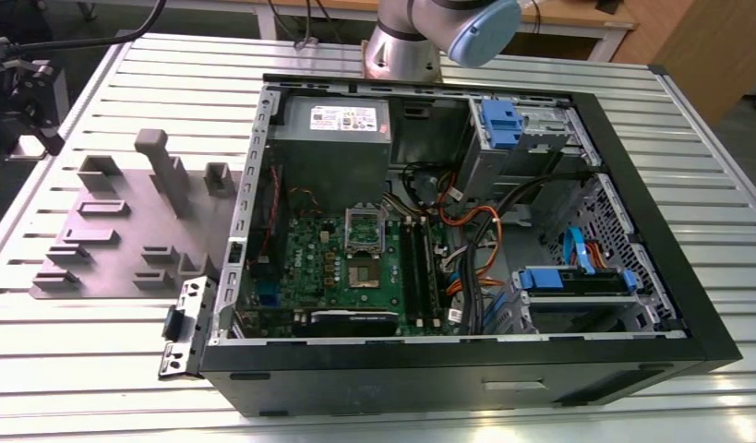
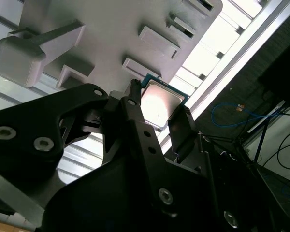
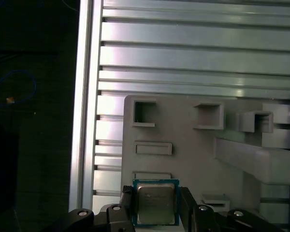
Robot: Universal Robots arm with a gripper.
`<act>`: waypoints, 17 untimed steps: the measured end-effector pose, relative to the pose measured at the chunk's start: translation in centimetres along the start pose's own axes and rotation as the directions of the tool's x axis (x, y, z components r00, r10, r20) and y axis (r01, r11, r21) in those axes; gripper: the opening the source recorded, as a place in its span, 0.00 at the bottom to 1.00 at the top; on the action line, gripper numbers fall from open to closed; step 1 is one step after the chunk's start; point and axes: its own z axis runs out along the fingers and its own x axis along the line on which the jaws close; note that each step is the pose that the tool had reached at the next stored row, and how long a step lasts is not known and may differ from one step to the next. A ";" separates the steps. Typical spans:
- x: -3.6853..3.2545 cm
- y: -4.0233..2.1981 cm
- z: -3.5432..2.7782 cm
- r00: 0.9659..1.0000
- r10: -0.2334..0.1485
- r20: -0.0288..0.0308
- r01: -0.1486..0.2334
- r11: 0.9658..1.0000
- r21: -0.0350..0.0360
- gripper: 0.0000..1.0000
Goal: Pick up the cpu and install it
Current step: 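Pick up the cpu and move it towards the insertion slot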
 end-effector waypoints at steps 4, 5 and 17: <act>0.00 0.01 -0.17 1.000 0.000 0.000 0.000 1.000 0.000 0.47; 0.00 0.01 -0.23 1.000 0.000 0.000 0.000 1.000 0.000 0.47; 0.00 0.04 -1.12 1.000 0.000 0.000 0.000 1.000 0.000 0.47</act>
